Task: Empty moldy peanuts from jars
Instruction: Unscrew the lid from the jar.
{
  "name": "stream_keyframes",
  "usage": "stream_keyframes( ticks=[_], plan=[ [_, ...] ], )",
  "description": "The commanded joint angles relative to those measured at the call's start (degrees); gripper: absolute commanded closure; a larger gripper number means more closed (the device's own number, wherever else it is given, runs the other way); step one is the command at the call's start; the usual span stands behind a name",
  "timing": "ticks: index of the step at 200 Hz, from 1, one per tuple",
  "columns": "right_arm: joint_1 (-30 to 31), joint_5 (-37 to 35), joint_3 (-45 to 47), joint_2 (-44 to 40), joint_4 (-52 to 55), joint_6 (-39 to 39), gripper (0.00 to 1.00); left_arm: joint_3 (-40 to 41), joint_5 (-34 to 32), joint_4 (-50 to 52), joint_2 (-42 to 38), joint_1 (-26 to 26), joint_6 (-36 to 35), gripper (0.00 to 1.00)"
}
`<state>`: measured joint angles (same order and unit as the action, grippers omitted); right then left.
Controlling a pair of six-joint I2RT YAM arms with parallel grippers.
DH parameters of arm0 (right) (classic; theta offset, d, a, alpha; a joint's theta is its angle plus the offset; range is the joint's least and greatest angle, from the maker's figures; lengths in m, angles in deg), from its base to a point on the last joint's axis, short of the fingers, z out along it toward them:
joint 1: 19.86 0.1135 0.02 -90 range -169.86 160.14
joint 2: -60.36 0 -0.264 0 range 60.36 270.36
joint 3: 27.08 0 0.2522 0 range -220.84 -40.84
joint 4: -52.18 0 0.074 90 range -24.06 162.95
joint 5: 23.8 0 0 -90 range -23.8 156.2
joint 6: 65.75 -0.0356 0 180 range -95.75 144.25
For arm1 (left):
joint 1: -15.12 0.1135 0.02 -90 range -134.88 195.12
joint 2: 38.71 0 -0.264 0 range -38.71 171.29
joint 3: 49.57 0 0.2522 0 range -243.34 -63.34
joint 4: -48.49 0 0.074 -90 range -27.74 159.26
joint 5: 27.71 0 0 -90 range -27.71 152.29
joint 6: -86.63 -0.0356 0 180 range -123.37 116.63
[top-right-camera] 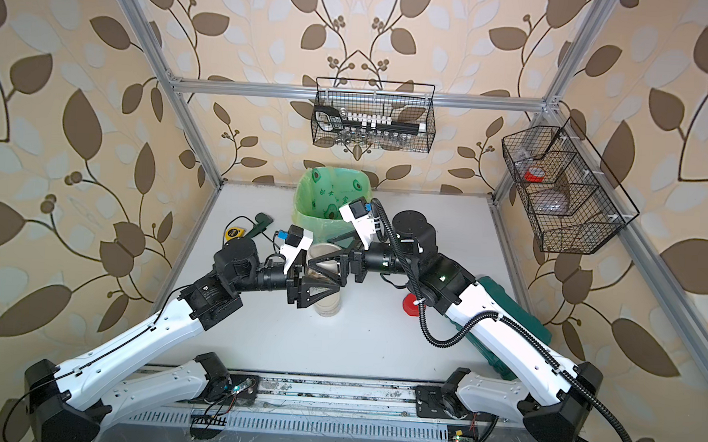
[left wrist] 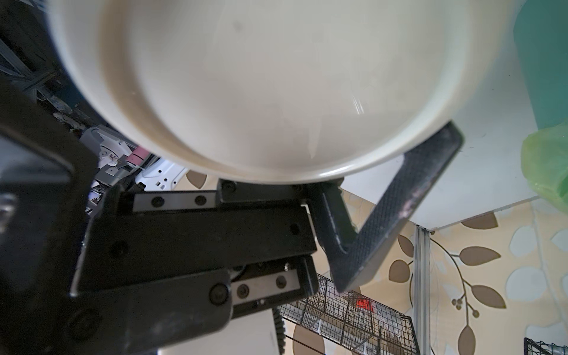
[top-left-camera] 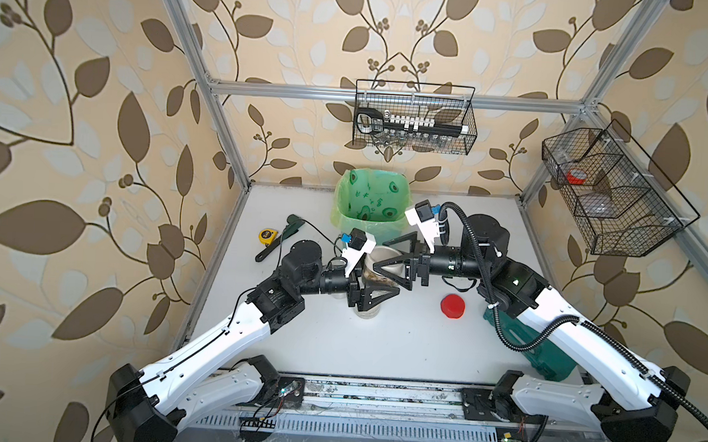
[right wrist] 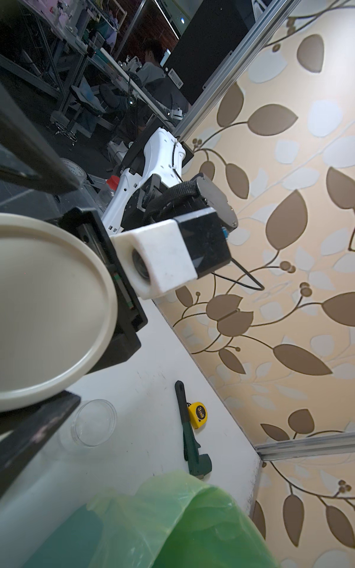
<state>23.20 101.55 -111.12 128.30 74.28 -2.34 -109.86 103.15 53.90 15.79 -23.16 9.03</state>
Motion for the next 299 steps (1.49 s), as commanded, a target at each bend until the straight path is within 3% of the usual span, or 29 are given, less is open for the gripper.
stream_keyframes(
  ticks=[1, 31, 78, 98, 151, 260, 299],
  plan=[
    [2.0, 6.1, -1.4, 0.0, -4.3, -1.3, 0.01, -2.1, -0.8, -4.1, 0.3, 0.2, 1.2, 0.74],
    [2.1, 4.9, -1.5, -0.3, -3.2, -0.4, 0.00, -2.1, -1.6, -3.9, -0.1, 0.2, 0.9, 0.74],
    [1.8, -6.3, -2.5, -3.8, 7.2, 5.4, 0.00, -2.3, -4.5, -1.8, -2.1, 0.2, -1.2, 0.74],
    [1.4, -7.8, -1.7, -5.9, 7.7, 4.9, 0.00, -2.2, -6.3, -0.9, -2.8, 0.2, -2.5, 0.74],
    [3.5, -7.6, -2.2, -5.5, 6.7, 2.2, 0.00, -1.8, -9.0, -0.3, -2.5, 0.2, -4.4, 0.74],
    [4.9, -1.6, -5.7, 3.3, -0.3, 1.5, 0.00, -1.6, -6.8, -1.0, -3.5, 0.1, -2.9, 0.74],
    [4.3, -6.1, -6.0, 1.3, 3.9, 5.0, 0.00, -1.8, -6.9, -0.7, -4.4, 0.2, -2.9, 0.74]
  ],
)
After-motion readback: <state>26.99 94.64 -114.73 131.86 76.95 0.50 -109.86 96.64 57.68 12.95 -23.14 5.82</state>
